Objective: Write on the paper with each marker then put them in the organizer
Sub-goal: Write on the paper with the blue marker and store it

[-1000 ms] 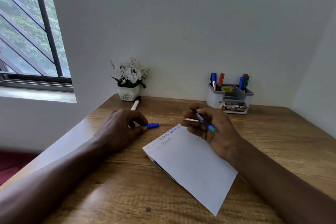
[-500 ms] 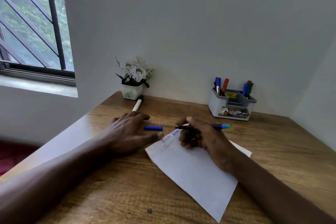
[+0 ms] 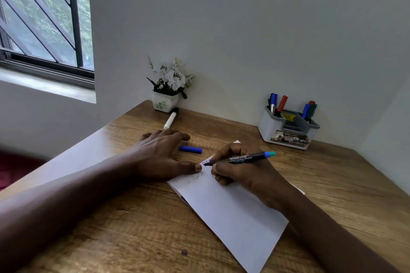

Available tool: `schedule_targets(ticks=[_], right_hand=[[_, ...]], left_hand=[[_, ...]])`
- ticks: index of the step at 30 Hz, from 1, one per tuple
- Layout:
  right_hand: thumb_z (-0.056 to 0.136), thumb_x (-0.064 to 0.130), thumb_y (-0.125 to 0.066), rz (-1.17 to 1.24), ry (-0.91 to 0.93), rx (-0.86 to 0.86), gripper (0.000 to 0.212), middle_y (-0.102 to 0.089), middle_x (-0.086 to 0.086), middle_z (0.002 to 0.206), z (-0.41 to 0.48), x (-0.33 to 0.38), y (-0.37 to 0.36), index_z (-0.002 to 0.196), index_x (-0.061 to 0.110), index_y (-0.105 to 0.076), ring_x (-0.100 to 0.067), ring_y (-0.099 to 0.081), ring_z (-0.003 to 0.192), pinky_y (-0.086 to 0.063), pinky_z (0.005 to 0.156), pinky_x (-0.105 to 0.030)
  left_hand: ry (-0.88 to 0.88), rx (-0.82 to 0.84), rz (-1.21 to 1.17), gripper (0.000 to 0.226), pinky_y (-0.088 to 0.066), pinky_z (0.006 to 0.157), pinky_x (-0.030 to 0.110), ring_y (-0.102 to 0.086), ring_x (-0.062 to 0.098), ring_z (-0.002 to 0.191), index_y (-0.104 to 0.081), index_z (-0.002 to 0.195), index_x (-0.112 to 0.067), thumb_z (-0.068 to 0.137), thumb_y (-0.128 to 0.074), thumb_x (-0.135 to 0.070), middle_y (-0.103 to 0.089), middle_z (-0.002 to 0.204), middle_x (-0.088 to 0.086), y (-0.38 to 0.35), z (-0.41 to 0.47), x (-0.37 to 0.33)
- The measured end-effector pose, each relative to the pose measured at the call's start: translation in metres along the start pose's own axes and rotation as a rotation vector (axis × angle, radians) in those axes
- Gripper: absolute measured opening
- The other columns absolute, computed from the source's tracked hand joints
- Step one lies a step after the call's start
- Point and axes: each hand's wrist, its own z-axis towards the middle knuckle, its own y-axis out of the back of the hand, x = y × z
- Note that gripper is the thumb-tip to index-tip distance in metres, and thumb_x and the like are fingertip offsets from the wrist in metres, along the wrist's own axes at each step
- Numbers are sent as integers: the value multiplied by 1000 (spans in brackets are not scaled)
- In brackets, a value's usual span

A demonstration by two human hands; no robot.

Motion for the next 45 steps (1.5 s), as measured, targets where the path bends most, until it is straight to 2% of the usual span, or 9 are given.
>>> schedule_targets(ticks=[2,7,12,18,22,27,45], right_hand=[[87,3,-71,-33,24,-42,1,-73,-14,72,2,-1,-3,86,4,-70,-19,-68,61,-57,56,-28],[90,11,-68,-143,15,-92,11,-65,-4,56,6,-1,-4,79,7,-64,-14,-59,47,-46,43,-24],[85,12,-70,-297,108,-122,12,-62,1,52,7,-3,-7,75,8,-65,-5,-55,46,-47,49,-24],[87,8,-68,-214,74,-111,18,-57,0,51,8,-4,-7,71,7,-60,-13,-53,45,-45,47,-27],[86,11,-68,-238,92,-100,12,-59,1,53,7,-5,-7,77,6,-64,-9,-52,48,-45,50,-28],[86,11,-70,-270,110,-116,13,-58,4,53,9,-5,-8,75,7,-63,-6,-53,47,-45,48,-24],[88,14,-69,-290,106,-168,18,-63,-5,59,7,-5,-10,73,8,-62,-7,-56,48,-49,50,-26]], left_hand=[[-1,4,-7,93,-18,122,50,-24,18,150,-31,152,-42,73,-49,-89,-27,163,-8,0,0,0],[-16,-1,-15,91,-18,122,49,-25,17,149,-34,150,-44,72,-49,-90,-28,162,-9,0,1,3],[-23,-1,-28,90,-18,121,48,-25,17,148,-38,148,-43,71,-49,-90,-29,161,-10,0,1,4],[-20,8,-22,89,-19,121,48,-25,18,149,-38,148,-41,74,-50,-87,-28,162,-8,1,-1,1],[-22,14,-23,88,-18,121,48,-24,19,149,-37,149,-40,75,-51,-86,-27,163,-7,4,-2,0],[-20,13,-21,89,-20,121,49,-25,18,149,-38,148,-40,74,-50,-87,-28,163,-7,3,-1,1],[-17,24,-25,87,-20,121,50,-24,18,149,-38,148,-40,75,-52,-85,-28,163,-7,3,0,1]])
